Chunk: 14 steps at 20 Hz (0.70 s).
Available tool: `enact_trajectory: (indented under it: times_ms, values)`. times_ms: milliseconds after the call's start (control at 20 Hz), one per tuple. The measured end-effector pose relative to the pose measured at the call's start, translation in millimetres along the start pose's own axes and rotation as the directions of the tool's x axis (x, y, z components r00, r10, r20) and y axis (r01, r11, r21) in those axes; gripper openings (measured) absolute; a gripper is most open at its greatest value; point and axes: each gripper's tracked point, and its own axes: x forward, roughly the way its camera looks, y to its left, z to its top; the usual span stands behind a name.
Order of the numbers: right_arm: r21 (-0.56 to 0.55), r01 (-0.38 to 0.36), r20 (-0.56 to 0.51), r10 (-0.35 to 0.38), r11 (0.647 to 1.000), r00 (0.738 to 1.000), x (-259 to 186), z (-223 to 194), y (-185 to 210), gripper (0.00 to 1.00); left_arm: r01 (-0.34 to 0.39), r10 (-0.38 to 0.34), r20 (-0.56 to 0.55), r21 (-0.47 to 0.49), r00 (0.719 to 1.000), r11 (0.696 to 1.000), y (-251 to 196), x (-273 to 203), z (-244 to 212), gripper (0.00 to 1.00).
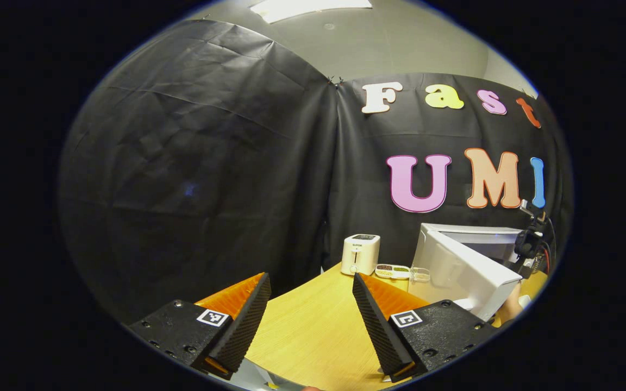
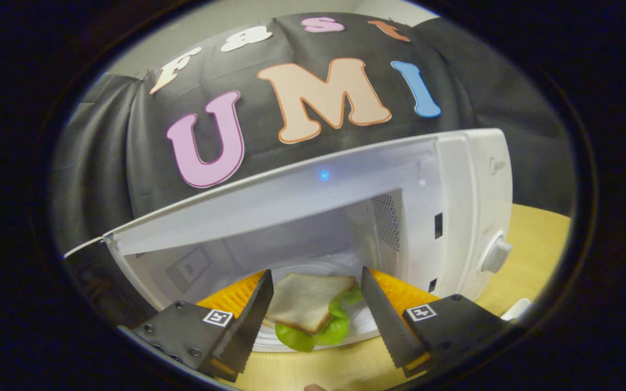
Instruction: Open the microwave oven with the left hand, put the food in, and close the microwave oven.
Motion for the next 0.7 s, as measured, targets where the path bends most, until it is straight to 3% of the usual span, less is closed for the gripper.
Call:
enact_trajectory:
  times_ms: [400, 450, 550, 600, 650, 700]
  values:
    - [-0.094, -0.148, 0.006, 0.149, 0.984, 0.989, -62, 33, 7, 0.92, 0.004, -0.004, -0.007, 0.008, 1.0, 1.0, -1, 0, 0, 0.93]
    - [-0.1, -0.172, 0.022, 0.176, 0.98, 0.984, -73, 41, 8, 1.0, 0.004, -0.004, -0.008, 0.008, 1.0, 1.0, -1, -1, 0, 0.93]
    - [-0.113, -0.2, 0.064, 0.208, 0.973, 0.976, -93, 60, 3, 1.0, 0.012, -0.012, -0.009, 0.005, 1.0, 1.0, -4, -2, 1, 0.93]
    - [-0.126, -0.206, 0.081, 0.217, 0.97, 0.973, -102, 69, -2, 1.0, 0.016, -0.015, -0.01, 0.005, 1.0, 1.0, -5, -2, 0, 0.93]
    - [-0.136, -0.211, 0.091, 0.224, 0.968, 0.97, -110, 77, -7, 0.91, 0.016, -0.016, -0.012, 0.005, 1.0, 1.0, -5, -2, -1, 0.93]
    - [-0.144, -0.222, 0.096, 0.237, 0.964, 0.967, -118, 85, -12, 0.91, 0.018, -0.018, -0.013, 0.004, 1.0, 1.0, -5, -2, -1, 0.93]
